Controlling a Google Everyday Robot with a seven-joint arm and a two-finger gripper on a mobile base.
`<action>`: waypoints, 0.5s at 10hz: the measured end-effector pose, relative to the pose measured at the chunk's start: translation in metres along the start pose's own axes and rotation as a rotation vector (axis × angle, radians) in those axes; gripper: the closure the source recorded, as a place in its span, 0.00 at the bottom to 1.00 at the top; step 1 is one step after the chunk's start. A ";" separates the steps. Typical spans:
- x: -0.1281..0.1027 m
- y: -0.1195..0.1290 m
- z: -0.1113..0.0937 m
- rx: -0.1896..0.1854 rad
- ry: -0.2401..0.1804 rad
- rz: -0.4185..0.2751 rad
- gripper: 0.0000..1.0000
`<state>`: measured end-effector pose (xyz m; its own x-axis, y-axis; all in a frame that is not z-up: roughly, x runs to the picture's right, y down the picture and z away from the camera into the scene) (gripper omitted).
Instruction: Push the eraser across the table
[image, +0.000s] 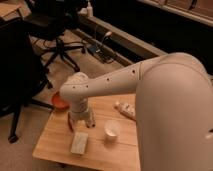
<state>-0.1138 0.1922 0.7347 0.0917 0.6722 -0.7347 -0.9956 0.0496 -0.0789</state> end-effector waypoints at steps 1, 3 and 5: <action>0.001 -0.001 0.011 -0.003 0.020 0.012 0.69; 0.002 0.001 0.024 -0.015 0.054 0.016 0.89; 0.002 -0.001 0.031 -0.013 0.081 0.022 1.00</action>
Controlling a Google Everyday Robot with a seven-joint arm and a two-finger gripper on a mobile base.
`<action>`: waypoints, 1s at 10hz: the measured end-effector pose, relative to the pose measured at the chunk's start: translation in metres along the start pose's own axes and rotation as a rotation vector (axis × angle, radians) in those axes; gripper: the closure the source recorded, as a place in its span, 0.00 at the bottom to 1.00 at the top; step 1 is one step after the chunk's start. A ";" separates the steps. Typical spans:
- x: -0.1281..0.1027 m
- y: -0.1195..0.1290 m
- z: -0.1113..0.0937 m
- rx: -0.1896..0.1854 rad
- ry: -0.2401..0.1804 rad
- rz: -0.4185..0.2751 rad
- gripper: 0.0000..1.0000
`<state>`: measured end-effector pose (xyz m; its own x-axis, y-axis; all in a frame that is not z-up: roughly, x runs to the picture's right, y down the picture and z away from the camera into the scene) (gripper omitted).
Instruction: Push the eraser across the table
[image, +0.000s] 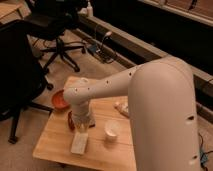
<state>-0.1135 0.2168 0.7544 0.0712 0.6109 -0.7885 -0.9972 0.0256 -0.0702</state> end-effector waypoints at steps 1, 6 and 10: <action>-0.001 -0.001 0.002 0.004 0.010 0.002 1.00; -0.008 -0.003 0.021 0.011 0.035 -0.013 1.00; -0.018 -0.011 0.037 0.036 0.032 -0.018 1.00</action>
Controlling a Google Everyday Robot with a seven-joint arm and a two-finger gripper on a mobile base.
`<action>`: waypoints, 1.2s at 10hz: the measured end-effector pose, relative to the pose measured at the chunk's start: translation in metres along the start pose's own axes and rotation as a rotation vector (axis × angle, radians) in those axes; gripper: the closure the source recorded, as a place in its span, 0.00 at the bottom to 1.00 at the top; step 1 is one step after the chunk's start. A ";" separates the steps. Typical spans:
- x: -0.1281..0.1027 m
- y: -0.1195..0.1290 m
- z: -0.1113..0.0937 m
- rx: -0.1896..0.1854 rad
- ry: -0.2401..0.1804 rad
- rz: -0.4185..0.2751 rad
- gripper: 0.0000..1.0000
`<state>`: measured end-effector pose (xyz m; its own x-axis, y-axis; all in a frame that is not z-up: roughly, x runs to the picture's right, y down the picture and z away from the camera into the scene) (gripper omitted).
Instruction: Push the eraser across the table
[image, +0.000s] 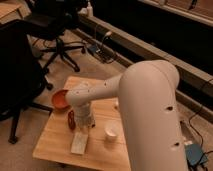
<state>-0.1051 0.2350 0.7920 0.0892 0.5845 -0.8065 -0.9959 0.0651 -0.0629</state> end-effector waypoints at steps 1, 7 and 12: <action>-0.004 -0.004 0.003 0.007 -0.002 0.011 1.00; -0.036 -0.022 0.013 0.021 -0.027 0.083 1.00; -0.065 -0.010 0.015 0.012 -0.054 0.079 1.00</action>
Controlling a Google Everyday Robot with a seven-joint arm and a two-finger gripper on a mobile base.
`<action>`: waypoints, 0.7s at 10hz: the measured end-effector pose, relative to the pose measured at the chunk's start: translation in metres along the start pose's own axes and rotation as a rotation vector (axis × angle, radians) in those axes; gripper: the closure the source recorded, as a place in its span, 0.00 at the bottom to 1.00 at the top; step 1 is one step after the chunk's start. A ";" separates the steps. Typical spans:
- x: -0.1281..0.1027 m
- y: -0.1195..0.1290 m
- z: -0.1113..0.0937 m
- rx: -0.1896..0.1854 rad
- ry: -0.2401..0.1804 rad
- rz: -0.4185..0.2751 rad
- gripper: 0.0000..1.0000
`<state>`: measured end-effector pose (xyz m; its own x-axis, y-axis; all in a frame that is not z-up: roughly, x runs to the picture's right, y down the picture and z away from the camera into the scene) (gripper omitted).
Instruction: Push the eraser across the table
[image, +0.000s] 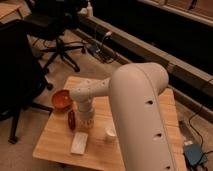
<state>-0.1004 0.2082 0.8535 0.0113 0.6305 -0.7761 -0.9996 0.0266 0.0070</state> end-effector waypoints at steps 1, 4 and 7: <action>-0.005 0.002 -0.001 0.003 -0.010 -0.002 1.00; -0.019 0.001 -0.005 0.029 -0.033 -0.008 1.00; -0.034 0.002 -0.008 0.046 -0.051 -0.016 1.00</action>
<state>-0.1032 0.1809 0.8746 0.0293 0.6686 -0.7430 -0.9971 0.0717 0.0253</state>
